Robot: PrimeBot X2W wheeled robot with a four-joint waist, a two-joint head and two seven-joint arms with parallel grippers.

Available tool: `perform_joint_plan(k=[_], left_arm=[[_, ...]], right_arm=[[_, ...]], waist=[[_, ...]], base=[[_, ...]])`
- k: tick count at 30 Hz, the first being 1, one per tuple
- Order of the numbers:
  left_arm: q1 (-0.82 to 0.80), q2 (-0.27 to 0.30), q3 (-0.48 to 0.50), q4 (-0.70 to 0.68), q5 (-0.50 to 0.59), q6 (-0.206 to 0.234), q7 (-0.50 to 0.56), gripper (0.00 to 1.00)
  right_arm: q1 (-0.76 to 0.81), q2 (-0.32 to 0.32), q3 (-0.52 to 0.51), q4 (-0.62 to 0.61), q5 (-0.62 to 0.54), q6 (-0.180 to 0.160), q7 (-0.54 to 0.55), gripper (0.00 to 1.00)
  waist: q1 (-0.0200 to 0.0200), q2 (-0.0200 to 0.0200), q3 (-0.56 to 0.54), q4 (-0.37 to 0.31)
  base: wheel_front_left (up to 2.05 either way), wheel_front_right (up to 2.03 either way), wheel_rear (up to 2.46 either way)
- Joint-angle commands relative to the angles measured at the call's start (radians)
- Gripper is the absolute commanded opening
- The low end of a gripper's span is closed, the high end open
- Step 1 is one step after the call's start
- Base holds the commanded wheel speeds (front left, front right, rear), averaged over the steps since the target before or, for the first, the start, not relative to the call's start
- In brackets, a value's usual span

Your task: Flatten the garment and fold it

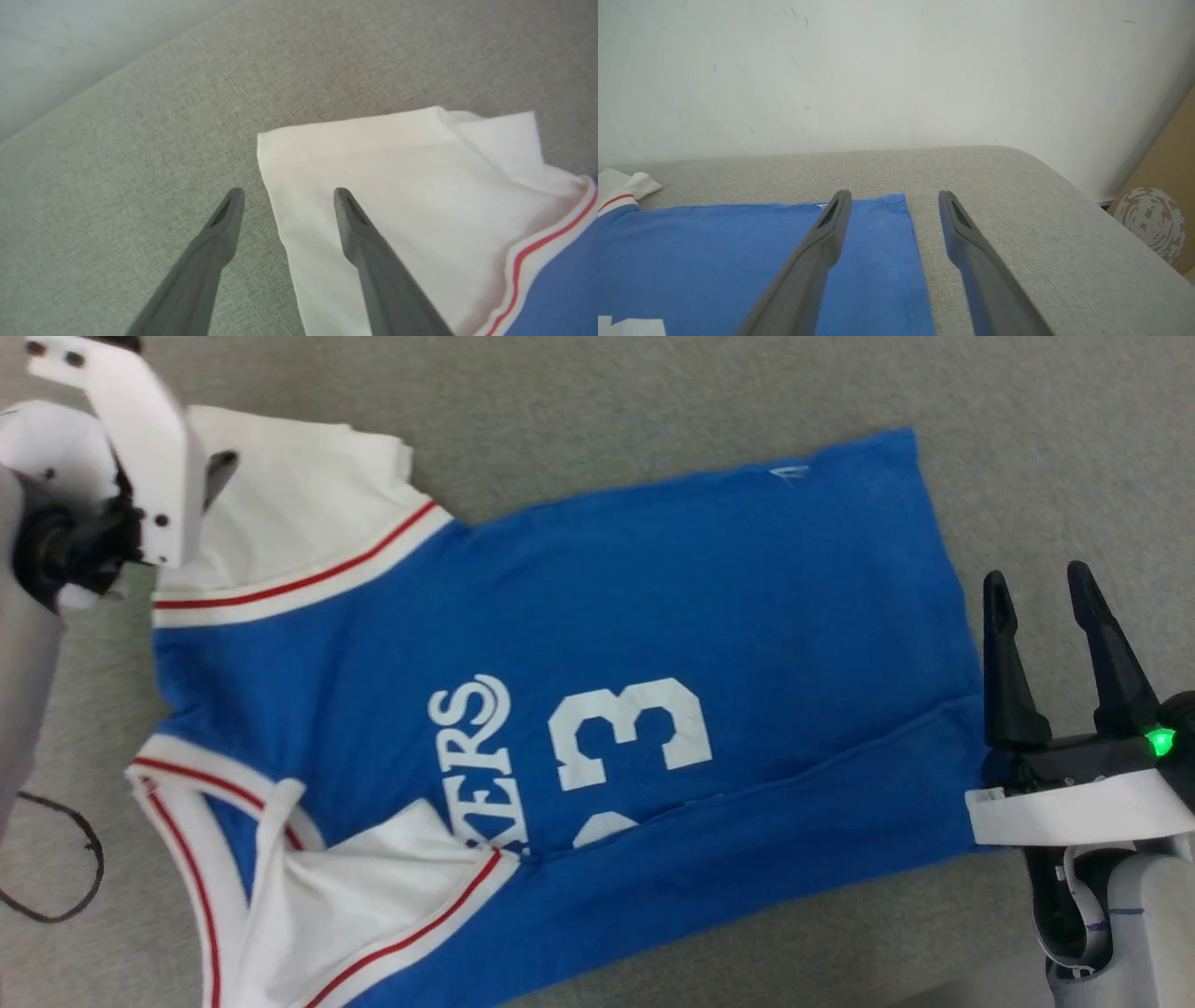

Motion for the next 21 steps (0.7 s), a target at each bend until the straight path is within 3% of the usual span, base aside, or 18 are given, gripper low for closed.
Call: perform_joint_plan(k=[1,10,11,12,13,15,21], left_arm=[[-0.019,0.011,-0.001,0.023,-0.018,-0.006,0.042,1.0],[-0.076,0.043,-0.045,0.064,-0.036,-0.006,0.167,1.0],[-0.073,0.042,-0.052,0.06,-0.052,-0.006,0.187,0.77],[-0.071,0.043,-0.06,0.053,-0.067,-0.006,0.202,0.33],[-0.067,0.043,-0.07,0.043,-0.084,-0.006,0.215,0.0],[-0.065,0.045,-0.074,0.03,-0.107,-0.006,0.215,0.0],[-0.064,0.046,-0.1,0.002,-0.068,-0.006,0.058,0.0]], right_arm=[[-0.018,0.006,-0.001,0.008,0.007,-0.002,-0.009,1.0],[-0.025,0.017,-0.001,0.04,0.011,-0.002,-0.022,1.0],[-0.026,0.018,-0.003,0.041,0.011,-0.002,-0.022,1.0],[-0.027,0.018,-0.007,0.042,0.01,-0.002,-0.023,1.0],[-0.028,0.018,-0.011,0.044,0.008,-0.002,-0.023,1.0],[-0.03,0.015,-0.019,0.047,0.002,-0.002,-0.024,1.0],[-0.039,-0.026,-0.032,0.05,-0.014,-0.002,-0.012,1.0]], waist=[[-0.0002,0.0,0.07,-0.074],[-0.0002,0.0,0.093,-0.09],[-0.0002,0.0,0.094,-0.088],[-0.0002,0.0,0.095,-0.085],[-0.0002,0.0,0.095,-0.081],[-0.0002,0.0,0.093,-0.07],[-0.0002,0.0,0.056,-0.022]], base=[[0.0,0.0,0.0],[0.0,0.0,0.0],[0.0,0.0,0.0],[0.0,0.0,0.0],[0.0,0.0,0.0],[0.0,0.0,0.0],[0.0,0.0,0.0]])
